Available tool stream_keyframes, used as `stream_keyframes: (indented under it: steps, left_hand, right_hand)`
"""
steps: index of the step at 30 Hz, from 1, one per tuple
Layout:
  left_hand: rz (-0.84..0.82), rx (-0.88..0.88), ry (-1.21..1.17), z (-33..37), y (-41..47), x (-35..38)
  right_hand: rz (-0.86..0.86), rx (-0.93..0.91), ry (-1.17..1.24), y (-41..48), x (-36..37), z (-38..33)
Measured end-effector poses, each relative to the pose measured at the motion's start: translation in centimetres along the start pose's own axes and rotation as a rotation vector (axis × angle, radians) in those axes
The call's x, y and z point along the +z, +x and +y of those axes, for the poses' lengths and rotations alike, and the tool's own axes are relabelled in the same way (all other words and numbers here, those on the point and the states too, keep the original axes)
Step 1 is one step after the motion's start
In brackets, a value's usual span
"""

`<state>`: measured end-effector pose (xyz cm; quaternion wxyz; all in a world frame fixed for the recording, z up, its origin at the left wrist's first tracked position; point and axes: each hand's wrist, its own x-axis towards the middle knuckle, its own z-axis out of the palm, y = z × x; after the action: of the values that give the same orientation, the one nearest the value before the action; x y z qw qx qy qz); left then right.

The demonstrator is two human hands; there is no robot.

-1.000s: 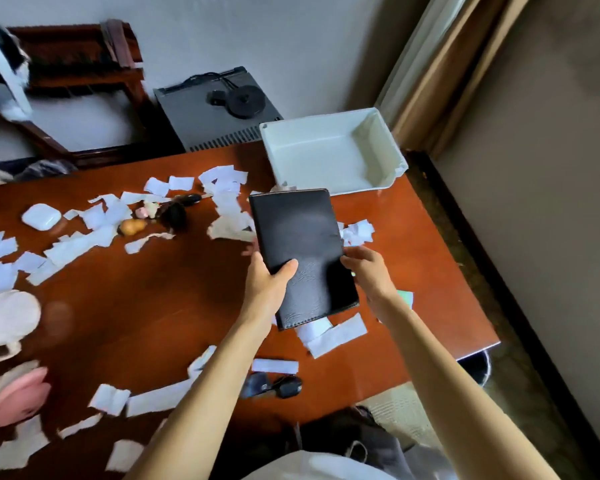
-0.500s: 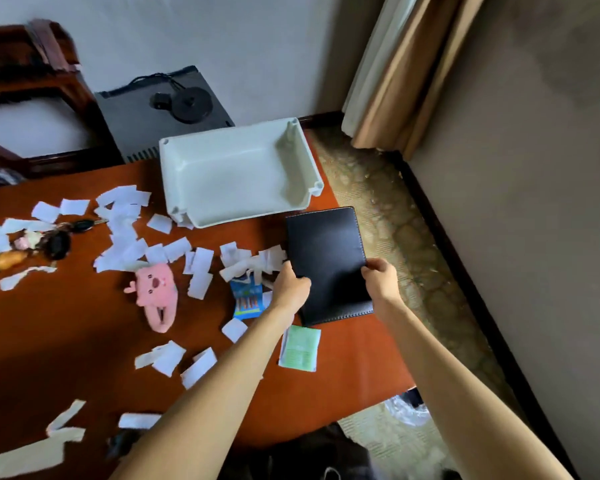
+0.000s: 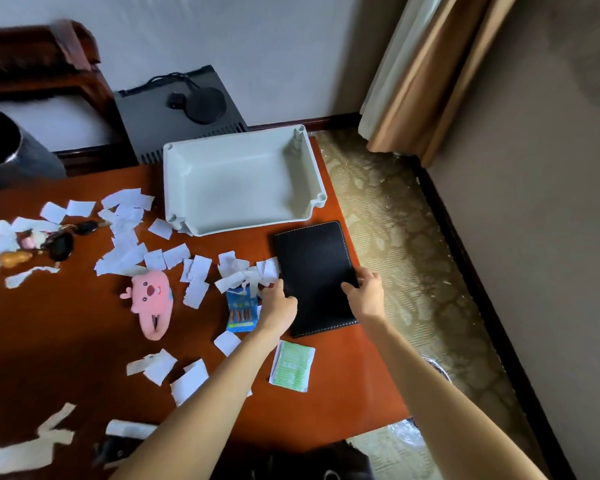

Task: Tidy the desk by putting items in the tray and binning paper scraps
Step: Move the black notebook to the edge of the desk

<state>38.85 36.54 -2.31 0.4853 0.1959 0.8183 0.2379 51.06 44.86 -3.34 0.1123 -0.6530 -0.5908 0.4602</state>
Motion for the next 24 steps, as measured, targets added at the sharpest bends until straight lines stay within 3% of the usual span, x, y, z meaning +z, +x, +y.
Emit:
stream_keyframes:
  steps: [9,16,20,24]
  left_hand:
    - [0.02,0.012,-0.011,0.1,-0.6,-0.3]
    - [0.026,0.105,0.051,0.3,-2.0,-1.5]
    - [0.255,0.26,0.26,0.1,-4.2,-4.2]
    - [0.49,0.366,0.516,-1.6,-6.7,-9.4]
  right_hand:
    - [-0.032,-0.048,-0.08,-0.1,0.6,0.0]
    - [0.03,-0.15,-0.285,-1.2,0.9,-1.0]
    - [0.208,-0.491,-0.553,-3.2,2.4,-2.9]
    - [0.023,-0.755,-0.572,-6.9,5.2,-6.0]
